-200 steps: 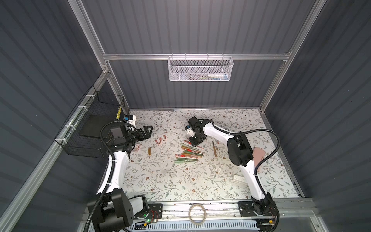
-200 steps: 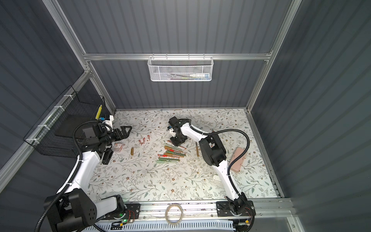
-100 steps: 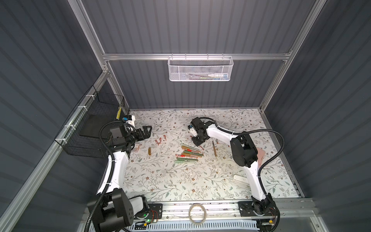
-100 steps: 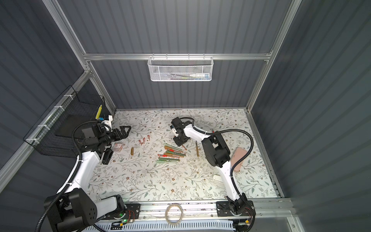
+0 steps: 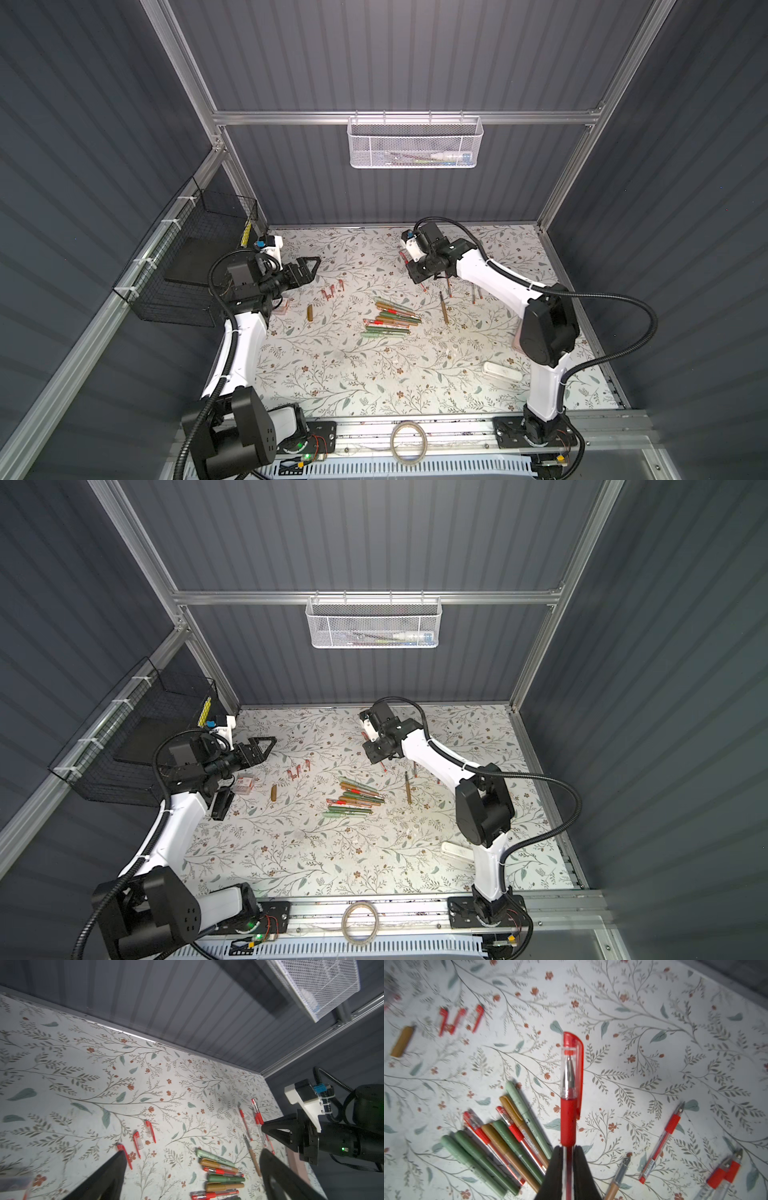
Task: Remove pen caps from pens
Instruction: Pick up the pen from the center of the table, then open the pen cap on the pen.
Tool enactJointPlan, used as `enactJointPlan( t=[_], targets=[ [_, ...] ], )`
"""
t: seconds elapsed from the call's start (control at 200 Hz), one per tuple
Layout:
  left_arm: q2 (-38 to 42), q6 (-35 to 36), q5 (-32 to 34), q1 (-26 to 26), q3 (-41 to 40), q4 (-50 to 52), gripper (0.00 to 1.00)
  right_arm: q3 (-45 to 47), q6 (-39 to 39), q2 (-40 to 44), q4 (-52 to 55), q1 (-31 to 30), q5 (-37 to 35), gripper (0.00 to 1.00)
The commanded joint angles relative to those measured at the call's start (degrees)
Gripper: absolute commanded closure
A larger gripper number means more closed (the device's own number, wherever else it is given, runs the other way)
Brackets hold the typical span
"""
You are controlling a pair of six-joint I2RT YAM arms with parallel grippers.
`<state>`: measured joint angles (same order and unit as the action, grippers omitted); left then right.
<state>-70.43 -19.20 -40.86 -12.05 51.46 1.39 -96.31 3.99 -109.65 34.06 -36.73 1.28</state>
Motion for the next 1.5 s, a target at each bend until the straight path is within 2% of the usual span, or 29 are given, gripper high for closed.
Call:
enactJointPlan(
  t=[0.0,0.215,0.405,0.53,0.731,0.856,1.171,1.496],
  targets=[
    [-1.17,-6.62,-7.23,2.25,-1.86,-7.59,0.01,1.98,7.15,1.16,-3.17,-3.66,-1.32,1.0],
    [-3.62,-13.33,-12.9,8.07,-3.97,-16.89,0.03,0.68,15.22,1.91,-5.2,-10.79,-5.87,1.0],
    [-5.44,-12.08,-11.27,13.2,-3.45,-14.58,0.09,-0.83,19.38,0.46,-6.63,-14.25,-6.37,1.0],
    [-7.61,-10.91,-9.35,15.33,-2.95,-13.72,0.14,-1.05,20.43,-0.16,-7.66,-16.4,-9.23,1.0],
    [-9.23,-12.22,-6.73,15.47,-1.77,-13.78,0.32,-2.93,20.82,-1.26,-6.61,-18.31,-9.43,1.0],
    [-9.62,-12.79,-6.7,15.48,-1.83,-14.13,0.39,-5.33,20.45,-2.58,-5.34,-19.02,-9.5,1.0],
    [-10.65,-13.3,-6.33,15.48,-1.67,-14.82,0.55,-7.45,19.76,-4.05,-5.63,-20.11,-8.49,1.0],
    [-10.35,-13.74,-6.24,15.48,-1.4,-15.36,0.65,-10.85,19.39,-6.44,-4.22,-21.0,-7.04,1.0]
  ],
)
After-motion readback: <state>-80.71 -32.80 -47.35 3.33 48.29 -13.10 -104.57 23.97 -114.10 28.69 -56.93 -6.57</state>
